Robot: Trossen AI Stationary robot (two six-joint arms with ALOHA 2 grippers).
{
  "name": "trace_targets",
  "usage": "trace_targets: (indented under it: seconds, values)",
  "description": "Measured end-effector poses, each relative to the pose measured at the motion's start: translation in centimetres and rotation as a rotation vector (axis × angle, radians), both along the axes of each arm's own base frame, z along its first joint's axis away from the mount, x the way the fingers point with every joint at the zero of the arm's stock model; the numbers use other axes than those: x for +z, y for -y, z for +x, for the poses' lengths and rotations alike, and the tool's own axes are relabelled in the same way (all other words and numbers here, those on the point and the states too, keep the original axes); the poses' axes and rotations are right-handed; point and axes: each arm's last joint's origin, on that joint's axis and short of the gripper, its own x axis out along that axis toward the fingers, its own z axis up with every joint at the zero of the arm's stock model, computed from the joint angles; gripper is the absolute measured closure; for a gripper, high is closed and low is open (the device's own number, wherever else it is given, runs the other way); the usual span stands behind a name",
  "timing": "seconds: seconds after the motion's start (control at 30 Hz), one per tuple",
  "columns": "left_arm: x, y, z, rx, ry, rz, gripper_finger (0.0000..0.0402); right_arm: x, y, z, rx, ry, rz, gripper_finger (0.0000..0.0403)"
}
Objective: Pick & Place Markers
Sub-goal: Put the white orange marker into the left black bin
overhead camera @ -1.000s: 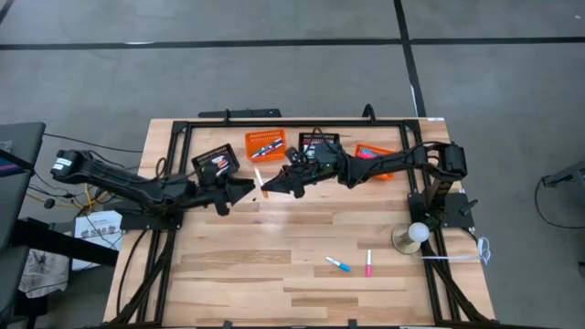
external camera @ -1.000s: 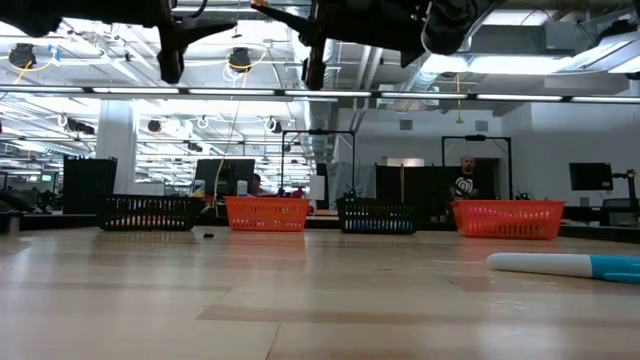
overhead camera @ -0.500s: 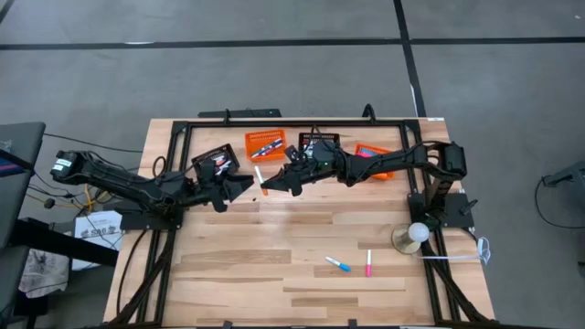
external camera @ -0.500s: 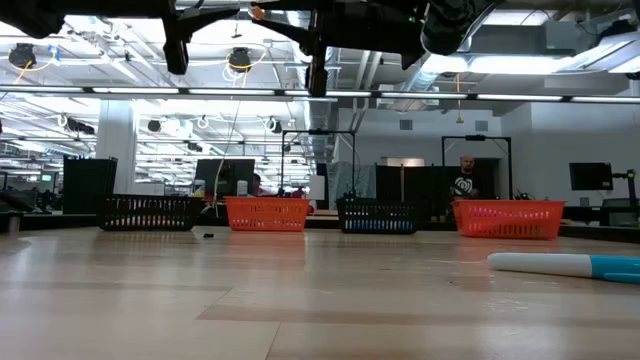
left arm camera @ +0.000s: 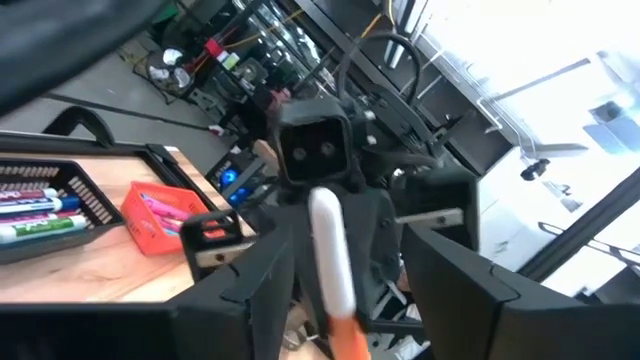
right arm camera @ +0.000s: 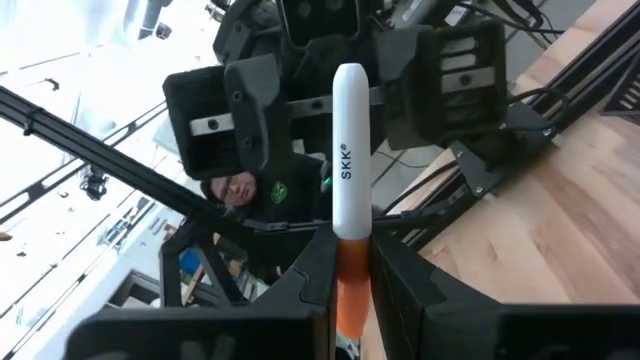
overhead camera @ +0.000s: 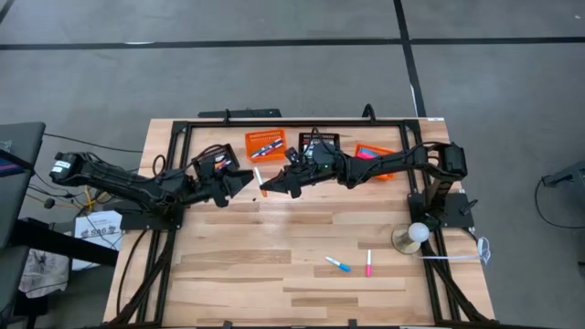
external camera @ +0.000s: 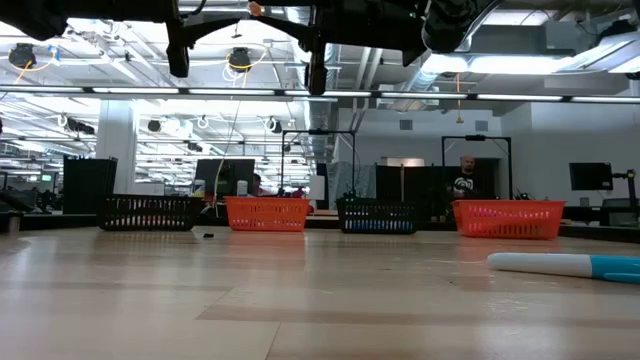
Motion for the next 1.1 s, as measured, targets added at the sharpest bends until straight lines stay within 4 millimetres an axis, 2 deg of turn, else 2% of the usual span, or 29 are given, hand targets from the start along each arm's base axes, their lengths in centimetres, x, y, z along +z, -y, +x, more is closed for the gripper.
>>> trace_targets:
  seconds: [0.4, 0.6, 0.8, 1.1]
  values:
    - [-0.2, -0.1, 0.2, -0.002, -0.001, -0.04, 0.0213, 0.2, 0.1, 0.0, -0.022, 0.013, 0.007, 0.0371]
    - [-0.9, 0.1, 0.8, -0.011, -0.023, -0.073, 0.0213, 1.2, -0.1, 0.4, -0.02, 0.035, -0.011, 0.0366]
    - [-0.6, 0.1, 0.7, -0.031, -0.008, -0.08, 0.0213, 0.9, 0.1, 0.5, -0.023, -0.028, -0.045, 0.037]
    - [-0.6, 0.1, 0.7, -0.037, 0.0, -0.082, 0.0213, 1.0, 0.2, 0.5, -0.046, -0.024, -0.047, 0.037]
